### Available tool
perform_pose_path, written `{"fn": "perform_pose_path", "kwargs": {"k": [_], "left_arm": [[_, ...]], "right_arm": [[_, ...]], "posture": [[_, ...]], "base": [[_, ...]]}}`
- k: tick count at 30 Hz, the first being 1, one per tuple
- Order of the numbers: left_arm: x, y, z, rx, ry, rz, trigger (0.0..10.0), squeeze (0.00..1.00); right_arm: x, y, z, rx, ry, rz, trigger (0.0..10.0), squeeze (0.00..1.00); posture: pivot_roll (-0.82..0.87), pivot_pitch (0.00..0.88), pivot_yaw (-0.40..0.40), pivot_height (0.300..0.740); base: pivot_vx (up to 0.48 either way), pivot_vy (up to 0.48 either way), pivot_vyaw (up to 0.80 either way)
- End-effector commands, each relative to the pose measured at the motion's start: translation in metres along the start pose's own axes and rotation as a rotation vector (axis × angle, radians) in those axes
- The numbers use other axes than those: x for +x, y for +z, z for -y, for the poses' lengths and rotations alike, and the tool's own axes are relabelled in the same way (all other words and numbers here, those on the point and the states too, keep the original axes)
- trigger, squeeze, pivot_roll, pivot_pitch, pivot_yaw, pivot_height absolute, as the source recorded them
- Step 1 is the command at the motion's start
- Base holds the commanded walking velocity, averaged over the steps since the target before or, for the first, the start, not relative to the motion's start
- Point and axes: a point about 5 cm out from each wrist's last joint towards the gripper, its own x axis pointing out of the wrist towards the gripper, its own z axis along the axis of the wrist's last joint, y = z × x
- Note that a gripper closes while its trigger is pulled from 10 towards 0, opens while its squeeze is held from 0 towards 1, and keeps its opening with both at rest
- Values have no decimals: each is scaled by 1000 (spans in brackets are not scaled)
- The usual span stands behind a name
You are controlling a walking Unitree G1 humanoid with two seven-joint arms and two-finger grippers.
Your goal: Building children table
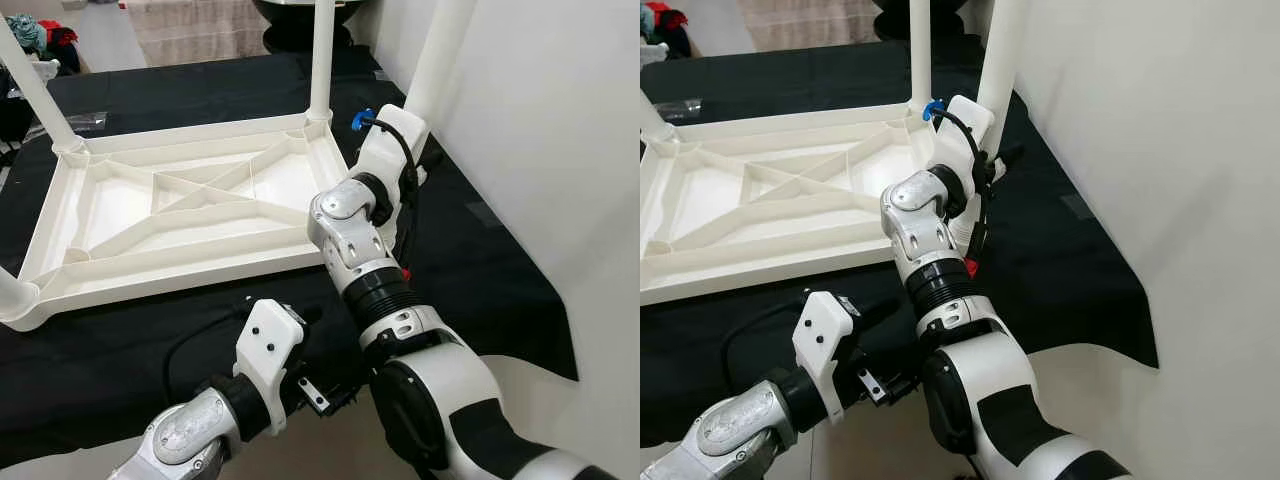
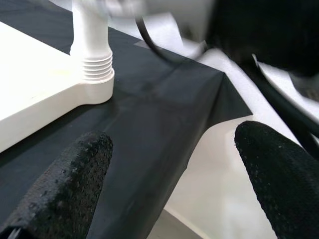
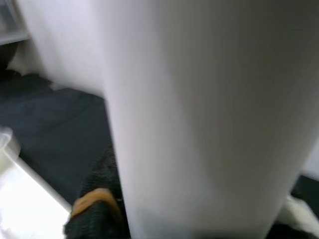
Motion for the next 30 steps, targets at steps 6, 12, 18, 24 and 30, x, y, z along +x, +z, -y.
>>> {"fn": "perform_pose_path", "kwargs": {"k": [6,12,18,24,30], "left_arm": [[-1,-2,-2,-7,17,-5,10000,0],[-1,-3,-3,-6,20,-7,10000,0],[-1,-3,-5,-2,26,-8,10000,0],[-1,-4,-7,4,33,-9,10000,0],[0,-3,-8,5,36,-6,10000,0]], "right_arm": [[-14,-35,-3,-18,73,-152,10000,1000],[-11,-21,-4,54,97,-80,10000,0],[-8,-14,-6,88,232,-44,10000,0],[-7,-14,-1,94,390,10,10000,0],[0,-18,13,71,429,41,10000,0]], "posture": [[125,215,-43,740],[124,214,-41,740],[123,211,-39,740],[119,204,-40,740],[117,196,-40,740]], "base": [[0,0,0],[0,0,0],[0,0,0],[0,0,0],[0,0,0]]}}
